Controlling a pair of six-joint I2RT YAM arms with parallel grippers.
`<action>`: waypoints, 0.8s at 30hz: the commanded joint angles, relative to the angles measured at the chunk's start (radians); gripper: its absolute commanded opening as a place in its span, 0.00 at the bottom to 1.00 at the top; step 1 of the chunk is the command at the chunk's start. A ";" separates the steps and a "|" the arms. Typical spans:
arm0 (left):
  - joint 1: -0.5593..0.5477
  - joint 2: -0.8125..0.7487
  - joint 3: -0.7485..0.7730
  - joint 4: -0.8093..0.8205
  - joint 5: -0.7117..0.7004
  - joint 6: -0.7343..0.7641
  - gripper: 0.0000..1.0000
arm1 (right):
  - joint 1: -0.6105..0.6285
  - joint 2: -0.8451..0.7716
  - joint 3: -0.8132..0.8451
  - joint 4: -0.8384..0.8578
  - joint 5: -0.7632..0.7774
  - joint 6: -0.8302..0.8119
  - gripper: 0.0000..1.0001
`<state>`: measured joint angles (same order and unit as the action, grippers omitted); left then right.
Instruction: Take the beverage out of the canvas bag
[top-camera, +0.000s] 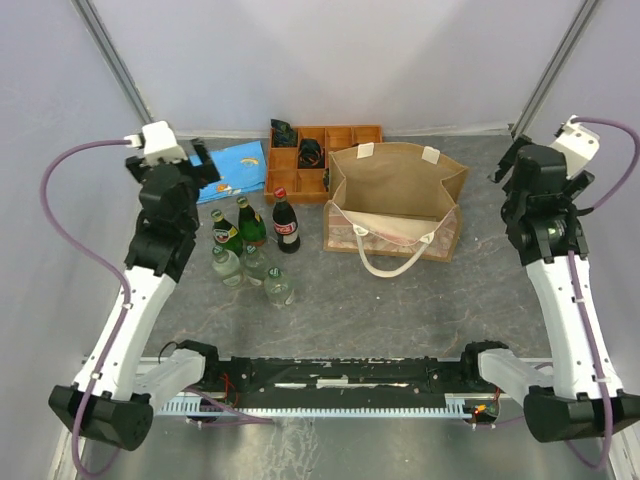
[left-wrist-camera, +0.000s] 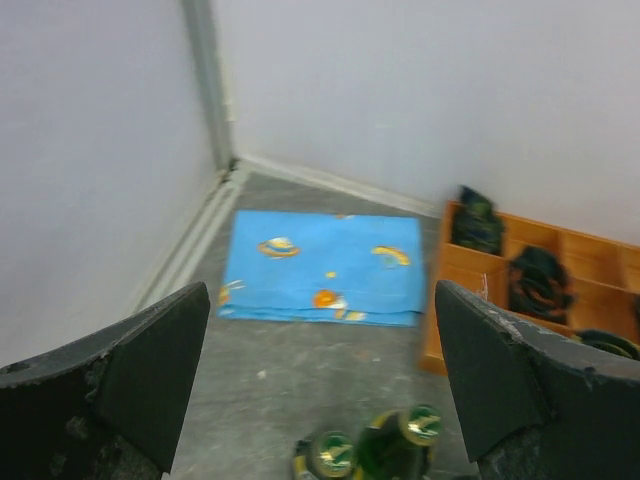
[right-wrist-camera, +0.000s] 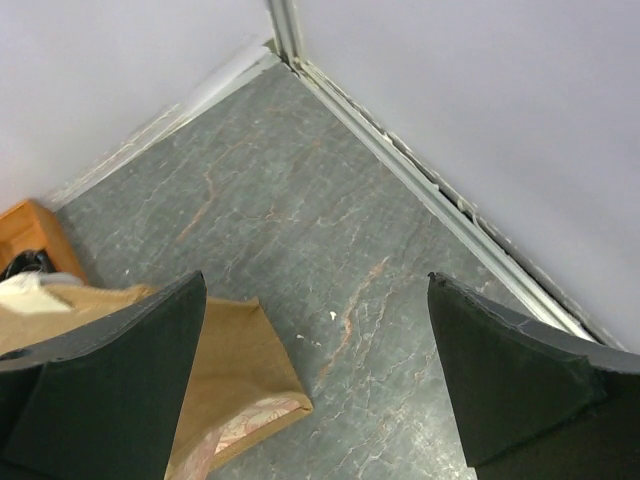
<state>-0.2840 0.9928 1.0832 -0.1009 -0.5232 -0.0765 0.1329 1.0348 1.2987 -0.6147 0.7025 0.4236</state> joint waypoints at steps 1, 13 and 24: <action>0.158 -0.035 0.054 -0.157 -0.075 -0.114 0.99 | -0.159 0.032 0.016 -0.039 -0.163 0.108 0.99; 0.551 -0.117 -0.001 -0.391 0.064 -0.252 0.99 | -0.241 -0.003 -0.039 -0.016 -0.115 0.103 0.99; 0.547 -0.299 -0.078 -0.343 -0.073 -0.226 0.99 | -0.241 0.017 -0.046 -0.017 -0.146 0.113 0.99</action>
<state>0.2623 0.6937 0.9970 -0.4797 -0.5320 -0.2798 -0.1066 1.0485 1.2522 -0.6617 0.5629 0.5350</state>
